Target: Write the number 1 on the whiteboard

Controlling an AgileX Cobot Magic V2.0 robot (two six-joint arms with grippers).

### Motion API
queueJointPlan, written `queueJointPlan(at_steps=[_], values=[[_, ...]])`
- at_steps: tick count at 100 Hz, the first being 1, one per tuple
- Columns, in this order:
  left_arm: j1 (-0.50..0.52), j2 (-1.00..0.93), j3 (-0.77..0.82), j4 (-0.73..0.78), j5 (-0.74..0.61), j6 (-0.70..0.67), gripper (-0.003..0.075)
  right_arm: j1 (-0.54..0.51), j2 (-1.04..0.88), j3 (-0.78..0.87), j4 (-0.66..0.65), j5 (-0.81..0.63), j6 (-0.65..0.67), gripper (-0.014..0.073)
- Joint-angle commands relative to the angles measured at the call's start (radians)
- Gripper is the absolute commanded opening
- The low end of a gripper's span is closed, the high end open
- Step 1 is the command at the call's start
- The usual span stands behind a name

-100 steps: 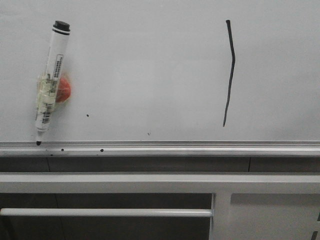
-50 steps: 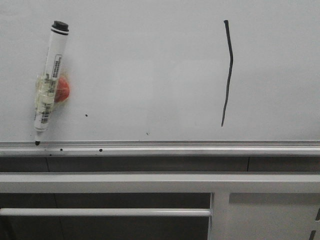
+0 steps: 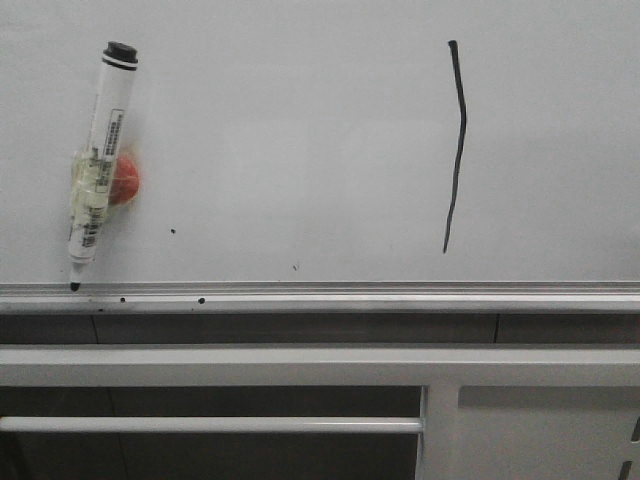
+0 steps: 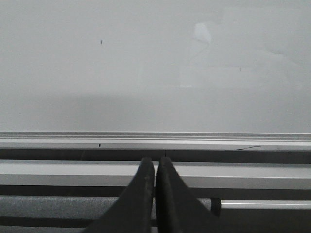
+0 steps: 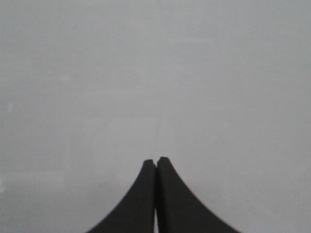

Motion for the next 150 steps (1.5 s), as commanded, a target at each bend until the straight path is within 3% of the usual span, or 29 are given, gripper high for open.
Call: queueJointPlan(at_steps=[1,50,68,150], values=[[0.003,-0.023,0.006,-0.009,-0.070,-0.001,-0.0020,-0.036,-0.022,0.022,0.024,0.017,-0.020,-0.0064],[0.003,-0.023,0.006,-0.009,-0.070,-0.001,-0.0020,-0.086,-0.022,0.022,-0.022,0.314,-0.025,-0.0064],[0.003,-0.023,0.006,-0.009,-0.070,-0.001,-0.0020,-0.086,-0.022,0.022,0.051,0.412,-0.120,-0.0064],[0.003,-0.023,0.006,-0.009,-0.072,-0.001,-0.0020,-0.086,-0.022,0.022,0.058,0.413,-0.120,-0.0064]])
